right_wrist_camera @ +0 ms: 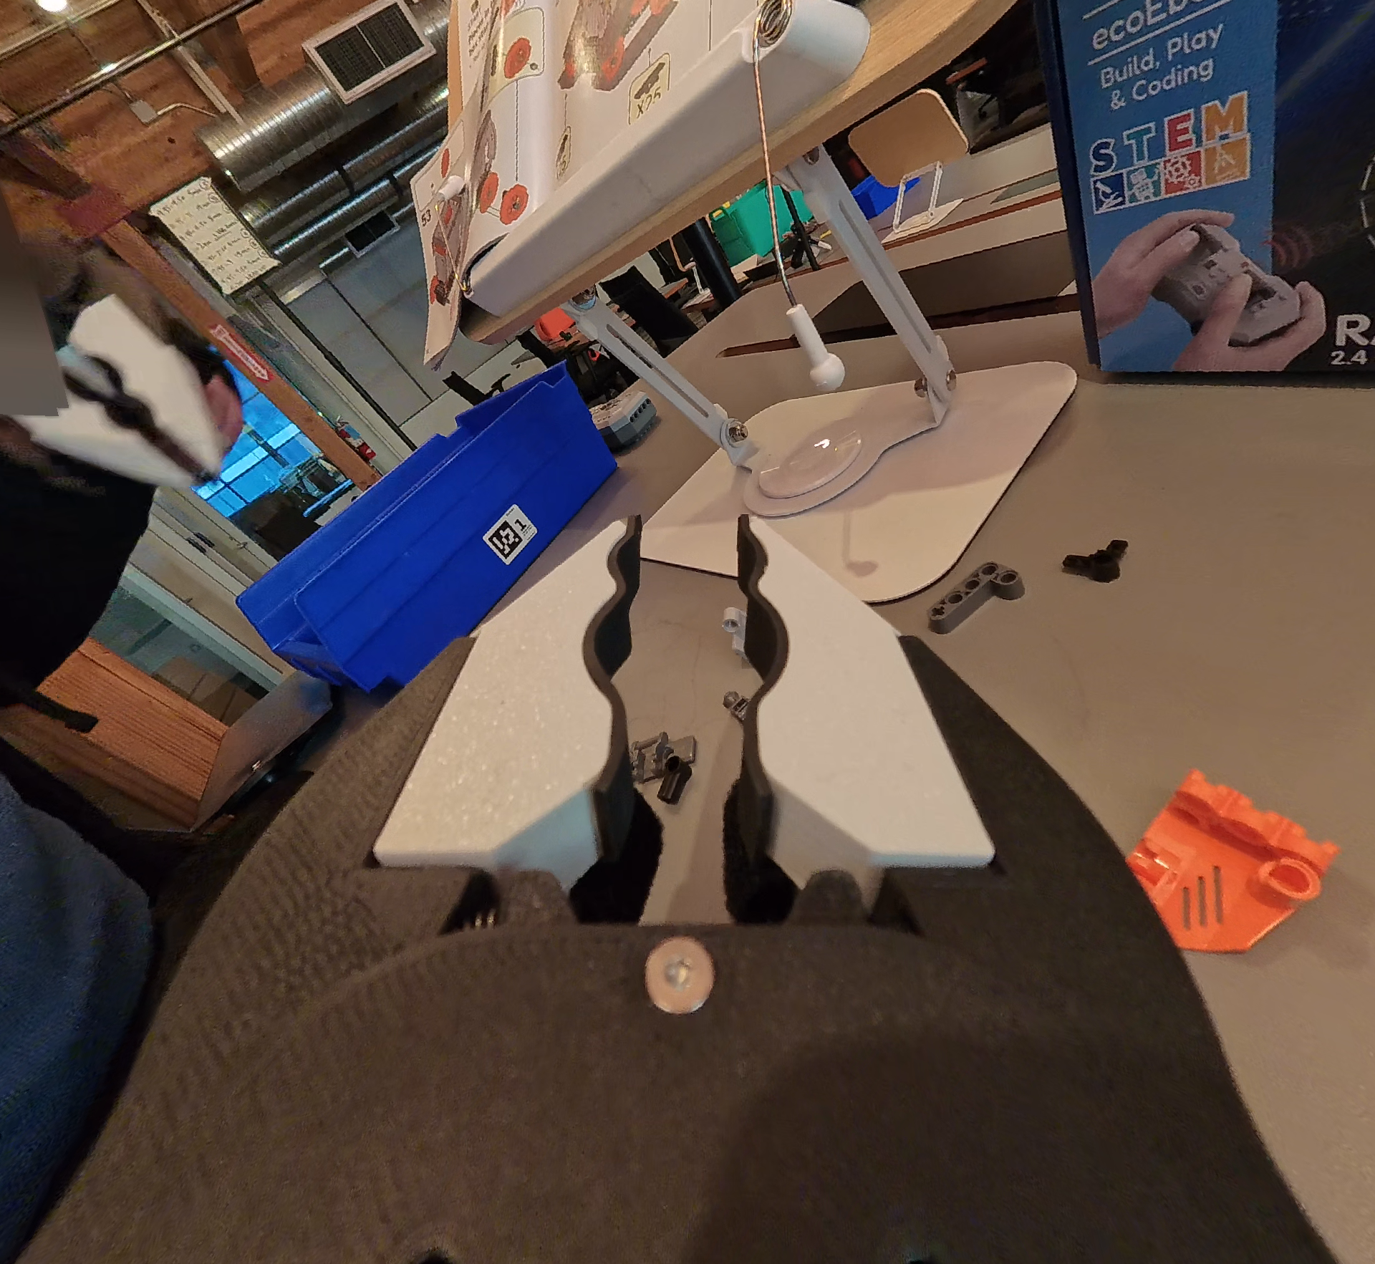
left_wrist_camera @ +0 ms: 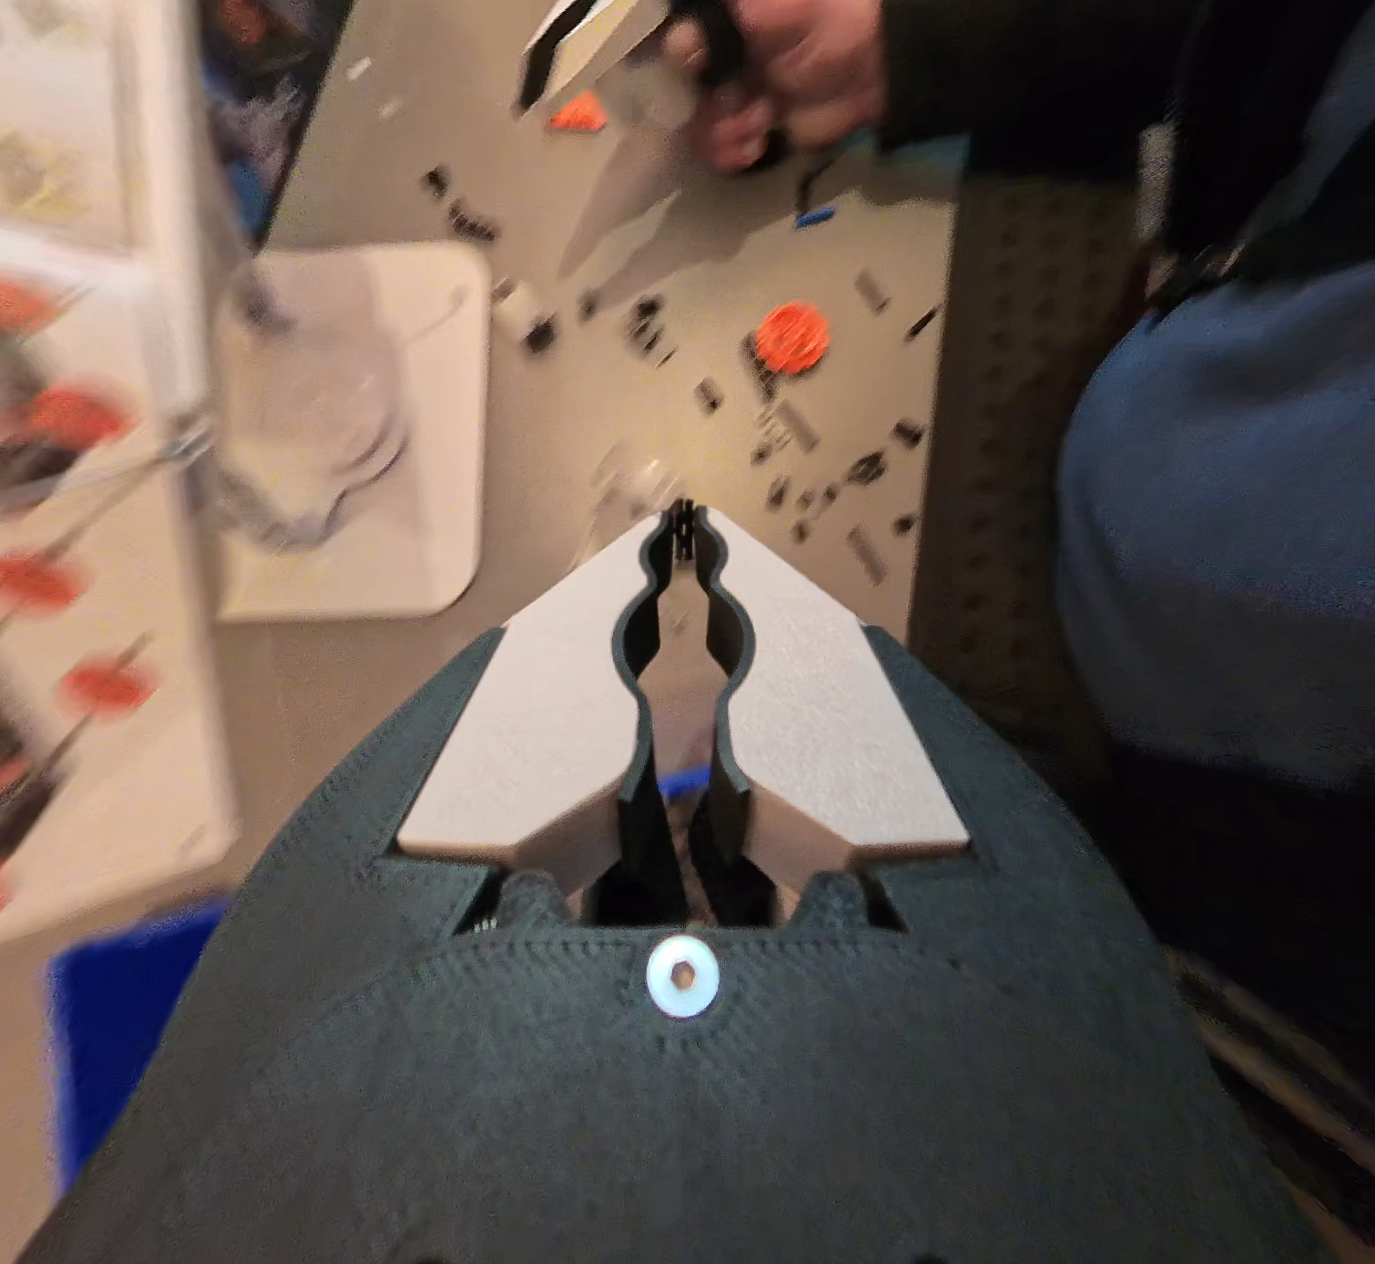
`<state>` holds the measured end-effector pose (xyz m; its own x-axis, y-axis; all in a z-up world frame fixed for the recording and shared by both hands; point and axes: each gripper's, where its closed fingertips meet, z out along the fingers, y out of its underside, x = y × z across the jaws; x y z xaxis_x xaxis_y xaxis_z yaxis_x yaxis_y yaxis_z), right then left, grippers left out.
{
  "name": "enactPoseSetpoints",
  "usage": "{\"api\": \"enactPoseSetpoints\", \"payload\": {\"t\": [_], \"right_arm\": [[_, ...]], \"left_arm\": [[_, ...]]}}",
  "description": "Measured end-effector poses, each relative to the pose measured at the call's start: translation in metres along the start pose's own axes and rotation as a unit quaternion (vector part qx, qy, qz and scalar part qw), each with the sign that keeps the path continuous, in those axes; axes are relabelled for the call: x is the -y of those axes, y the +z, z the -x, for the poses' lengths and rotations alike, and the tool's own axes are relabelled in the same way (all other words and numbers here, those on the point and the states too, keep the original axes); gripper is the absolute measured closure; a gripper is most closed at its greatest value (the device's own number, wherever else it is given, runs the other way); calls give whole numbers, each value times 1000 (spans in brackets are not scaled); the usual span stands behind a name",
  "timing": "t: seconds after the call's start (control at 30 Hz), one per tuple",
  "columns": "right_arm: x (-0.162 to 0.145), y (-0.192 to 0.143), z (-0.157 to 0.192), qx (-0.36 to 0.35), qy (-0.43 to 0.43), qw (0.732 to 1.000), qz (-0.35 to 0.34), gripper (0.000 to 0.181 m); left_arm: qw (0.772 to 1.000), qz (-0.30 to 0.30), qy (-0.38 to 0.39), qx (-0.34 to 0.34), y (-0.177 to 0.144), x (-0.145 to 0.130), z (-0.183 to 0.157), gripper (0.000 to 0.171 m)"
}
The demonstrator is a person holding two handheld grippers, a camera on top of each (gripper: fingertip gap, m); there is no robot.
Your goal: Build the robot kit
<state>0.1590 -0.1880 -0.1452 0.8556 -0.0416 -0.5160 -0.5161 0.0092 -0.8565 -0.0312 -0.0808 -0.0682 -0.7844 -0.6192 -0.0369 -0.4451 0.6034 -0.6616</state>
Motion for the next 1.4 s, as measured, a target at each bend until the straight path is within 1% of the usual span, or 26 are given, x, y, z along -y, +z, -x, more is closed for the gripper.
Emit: {"api": "enactPoseSetpoints", "payload": {"t": [0.03,0.07,0.1,0.17,0.2,0.27,0.37,0.4,0.47,0.53,0.67,0.73,0.8,0.83,0.87,0.93,0.97,1.03,1.07,1.13,1.17,1.23,1.3,1.37,1.4], "right_arm": [[0,0,0,0,0,1000,-1,158],[0,0,0,0,-1,1000,-1,158],[0,0,0,0,-1,1000,-1,157],[1,-1,0,0,-2,1000,-3,157],[1,-1,1,0,-2,1000,-4,157],[1,-1,1,1,-3,1000,-5,157],[1,-1,1,2,-3,1000,-5,157],[1,-1,1,3,-3,1000,-5,157],[1,-1,2,3,-3,1000,-4,157],[1,-1,2,4,-3,1000,-4,157],[1,-1,2,4,-3,1000,-5,157],[2,-1,2,4,-2,1000,-6,157],[2,-2,2,4,-2,1000,-6,157],[2,-2,2,4,-2,1000,-6,157],[2,-2,2,4,-2,1000,-6,157],[2,-2,2,4,-2,1000,-6,157],[2,-2,2,4,-2,1000,-6,157],[2,-2,2,5,-2,1000,-6,157],[2,-2,2,5,-2,1000,-6,157],[2,-2,2,5,-2,1000,-6,157],[1,-1,2,5,-2,1000,-6,157],[2,-2,2,5,-2,1000,-6,157],[2,-2,2,5,-2,1000,-7,157],[2,-2,2,5,-2,1000,-8,157],[2,-2,2,5,-1,1000,-8,157]], "left_arm": [[1000,-4,0,-4,20,11,-16,167],[1000,3,-1,-8,43,17,-31,167],[999,20,7,-25,67,17,-50,167],[998,52,17,-25,112,9,-69,167],[998,60,7,-35,132,5,-77,167],[996,82,3,-18,159,-8,-79,167],[994,111,-6,-4,179,-30,-78,166],[994,112,-7,3,180,-32,-76,166],[994,111,-20,-4,183,-36,-78,165],[993,117,-31,12,184,-40,-72,152],[995,90,-35,10,175,-29,-73,154],[998,57,-38,-15,156,-12,-77,162],[998,12,-43,-45,123,7,-77,163],[998,-13,-41,-45,102,16,-72,164],[998,-25,-36,-43,80,19,-65,165],[998,-32,-46,12,34,11,-33,164],[997,-26,-60,34,12,-1,-16,164],[991,-2,-93,95,-25,-40,24,163],[988,10,-111,108,-37,-62,39,164],[979,54,-157,121,-48,-112,65,165],[974,72,-173,124,-47,-132,75,166],[968,109,-202,105,-37,-167,83,167],[962,155,-202,96,-24,-195,86,168],[960,166,-208,88,-11,-206,88,168],[961,166,-210,70,-4,-206,83,168]]}}
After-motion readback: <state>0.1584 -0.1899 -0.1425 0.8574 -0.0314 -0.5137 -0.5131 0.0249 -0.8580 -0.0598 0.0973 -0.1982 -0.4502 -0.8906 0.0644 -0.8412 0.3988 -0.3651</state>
